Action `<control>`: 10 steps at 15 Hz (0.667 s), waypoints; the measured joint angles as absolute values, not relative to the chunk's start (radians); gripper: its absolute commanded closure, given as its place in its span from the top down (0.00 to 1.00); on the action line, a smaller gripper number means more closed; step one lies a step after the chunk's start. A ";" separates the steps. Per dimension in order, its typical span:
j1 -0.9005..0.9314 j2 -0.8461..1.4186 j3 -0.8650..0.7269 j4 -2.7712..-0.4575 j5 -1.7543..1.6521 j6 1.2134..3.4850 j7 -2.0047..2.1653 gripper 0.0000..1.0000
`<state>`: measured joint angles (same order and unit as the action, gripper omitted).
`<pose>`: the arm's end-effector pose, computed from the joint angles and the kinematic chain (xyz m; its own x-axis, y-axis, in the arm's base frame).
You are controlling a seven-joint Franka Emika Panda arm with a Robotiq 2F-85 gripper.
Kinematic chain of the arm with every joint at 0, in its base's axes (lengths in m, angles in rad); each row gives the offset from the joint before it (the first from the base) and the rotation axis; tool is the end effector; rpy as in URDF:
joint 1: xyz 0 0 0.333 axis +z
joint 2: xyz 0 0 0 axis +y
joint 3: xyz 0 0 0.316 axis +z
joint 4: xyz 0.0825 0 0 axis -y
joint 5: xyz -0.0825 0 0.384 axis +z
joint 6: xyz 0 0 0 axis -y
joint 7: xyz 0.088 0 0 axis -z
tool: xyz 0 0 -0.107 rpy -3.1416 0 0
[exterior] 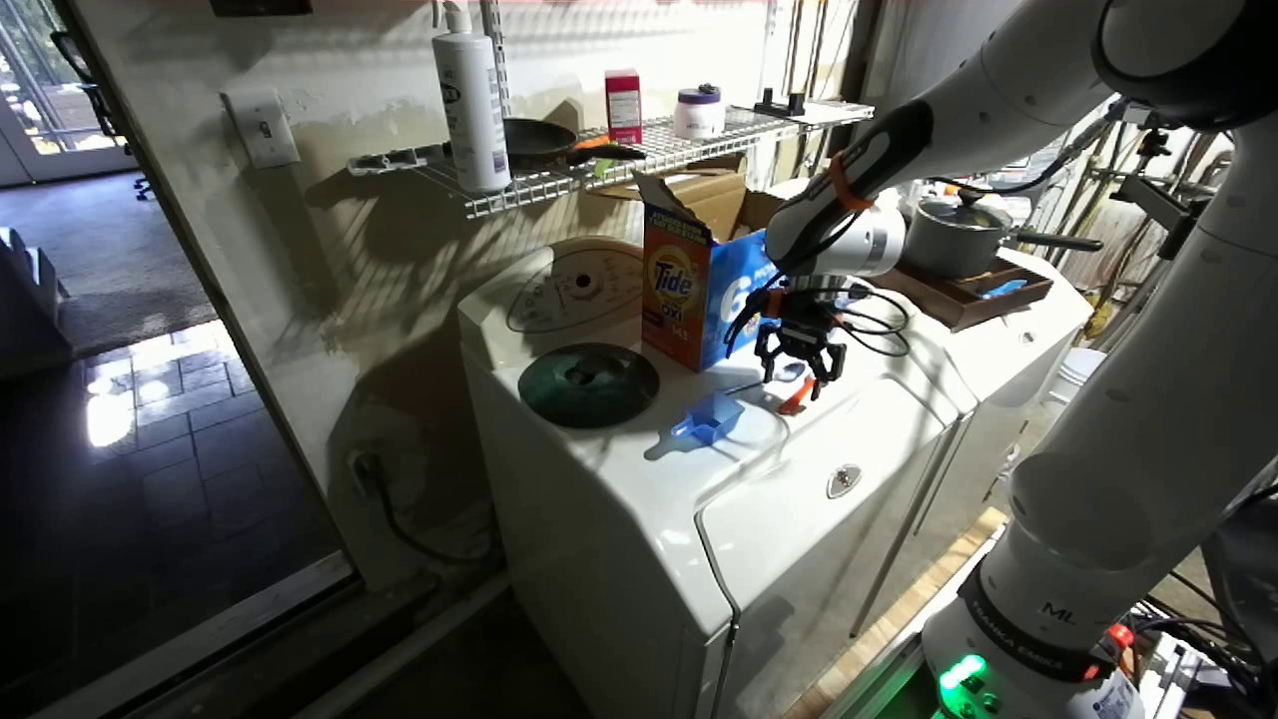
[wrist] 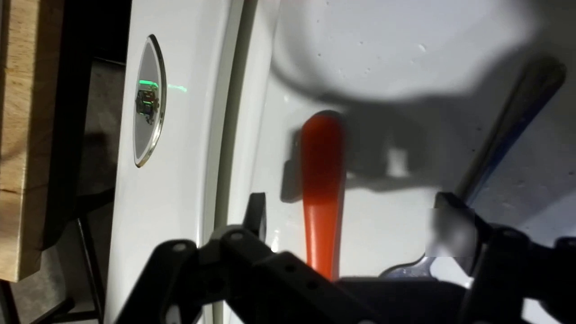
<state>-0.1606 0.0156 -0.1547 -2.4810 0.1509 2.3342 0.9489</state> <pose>0.4323 -0.1385 0.2708 0.1822 -0.9688 -0.1682 -0.9766 -0.1982 0.0836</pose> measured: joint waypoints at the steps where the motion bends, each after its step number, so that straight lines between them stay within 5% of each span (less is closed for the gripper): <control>1: -0.161 0.010 -0.155 -2.481 0.143 2.344 0.949 1.00; 10: -0.176 -0.205 -0.132 -2.500 -0.165 2.443 1.038 1.00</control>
